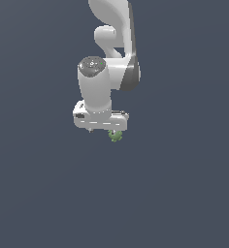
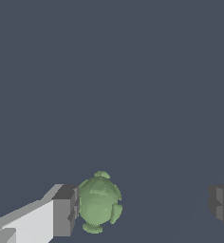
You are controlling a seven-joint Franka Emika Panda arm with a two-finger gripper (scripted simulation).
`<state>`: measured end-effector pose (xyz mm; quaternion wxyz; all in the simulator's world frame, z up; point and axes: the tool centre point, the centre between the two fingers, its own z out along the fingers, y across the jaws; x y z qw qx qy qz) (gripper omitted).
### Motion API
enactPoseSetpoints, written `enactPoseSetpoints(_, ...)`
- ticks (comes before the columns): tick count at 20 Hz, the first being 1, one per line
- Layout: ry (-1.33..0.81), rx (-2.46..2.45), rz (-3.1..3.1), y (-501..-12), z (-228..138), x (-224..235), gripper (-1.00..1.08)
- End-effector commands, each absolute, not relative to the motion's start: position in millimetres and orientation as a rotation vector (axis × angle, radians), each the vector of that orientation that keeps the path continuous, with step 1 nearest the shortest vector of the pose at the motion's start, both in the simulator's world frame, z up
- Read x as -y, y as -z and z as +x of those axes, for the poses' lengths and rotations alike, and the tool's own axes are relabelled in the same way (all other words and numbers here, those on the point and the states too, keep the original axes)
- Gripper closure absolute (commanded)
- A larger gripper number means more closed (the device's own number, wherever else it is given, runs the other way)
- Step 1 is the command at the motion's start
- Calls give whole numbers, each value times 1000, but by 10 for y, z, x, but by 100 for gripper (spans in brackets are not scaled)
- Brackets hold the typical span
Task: Pick up the object and move it to a goal position.
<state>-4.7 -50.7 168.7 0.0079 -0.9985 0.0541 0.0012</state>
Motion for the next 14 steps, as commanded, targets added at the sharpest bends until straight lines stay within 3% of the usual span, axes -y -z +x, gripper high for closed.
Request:
enactPoseSetpoints(1, -4, -169, -3121, -1687, -47, 507, -92)
enactPoseSetpoints(14, 44, -207, -3124, -1757, 14, 815, -92)
